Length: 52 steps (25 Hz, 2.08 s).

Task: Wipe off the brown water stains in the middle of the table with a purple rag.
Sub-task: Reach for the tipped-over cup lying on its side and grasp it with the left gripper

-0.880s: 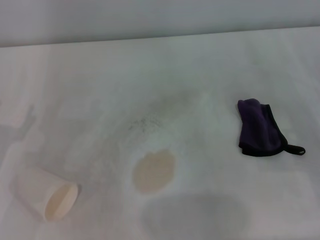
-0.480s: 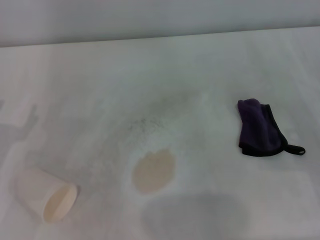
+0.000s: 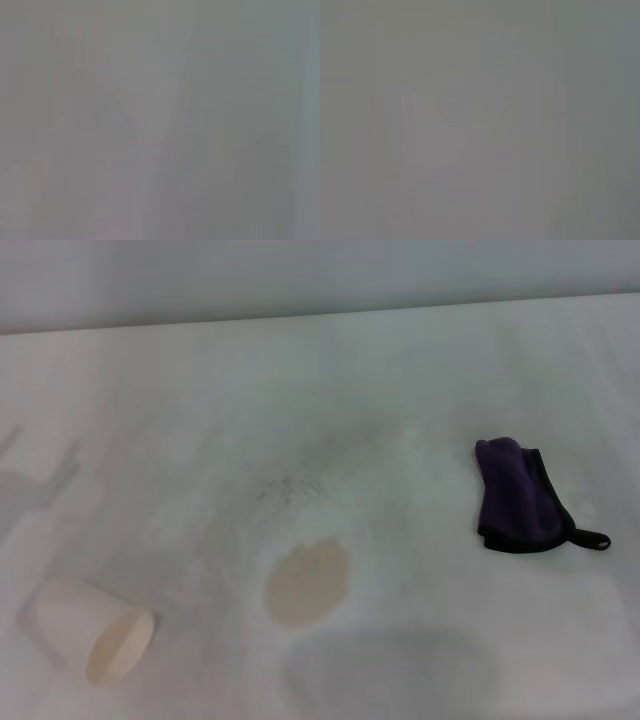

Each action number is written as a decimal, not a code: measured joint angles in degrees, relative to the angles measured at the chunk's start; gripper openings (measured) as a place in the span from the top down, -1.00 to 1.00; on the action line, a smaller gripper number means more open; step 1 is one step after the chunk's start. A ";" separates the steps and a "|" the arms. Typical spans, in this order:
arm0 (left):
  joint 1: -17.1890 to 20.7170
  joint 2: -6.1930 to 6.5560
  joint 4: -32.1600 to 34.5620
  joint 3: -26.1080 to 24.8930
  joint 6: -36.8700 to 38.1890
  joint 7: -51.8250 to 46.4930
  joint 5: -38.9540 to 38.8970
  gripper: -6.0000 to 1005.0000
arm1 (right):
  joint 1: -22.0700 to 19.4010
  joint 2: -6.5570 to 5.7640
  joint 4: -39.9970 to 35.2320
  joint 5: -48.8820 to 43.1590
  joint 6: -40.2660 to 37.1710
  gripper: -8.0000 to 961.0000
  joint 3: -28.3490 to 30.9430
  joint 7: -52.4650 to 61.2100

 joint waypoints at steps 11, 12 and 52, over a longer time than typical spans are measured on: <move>3.53 6.09 25.60 -0.61 -3.36 -29.79 29.76 -0.74 | 1.17 0.01 -0.19 -0.01 -0.28 -0.82 0.00 0.05; 3.69 6.49 28.35 -0.62 -2.44 -32.21 33.42 -0.74 | 1.31 0.02 -0.20 -0.01 -0.28 -0.82 0.00 0.05; 0.53 5.86 62.48 -4.69 23.77 -39.29 79.15 -0.74 | 5.00 0.34 -2.43 1.69 -4.49 -0.81 5.64 -0.36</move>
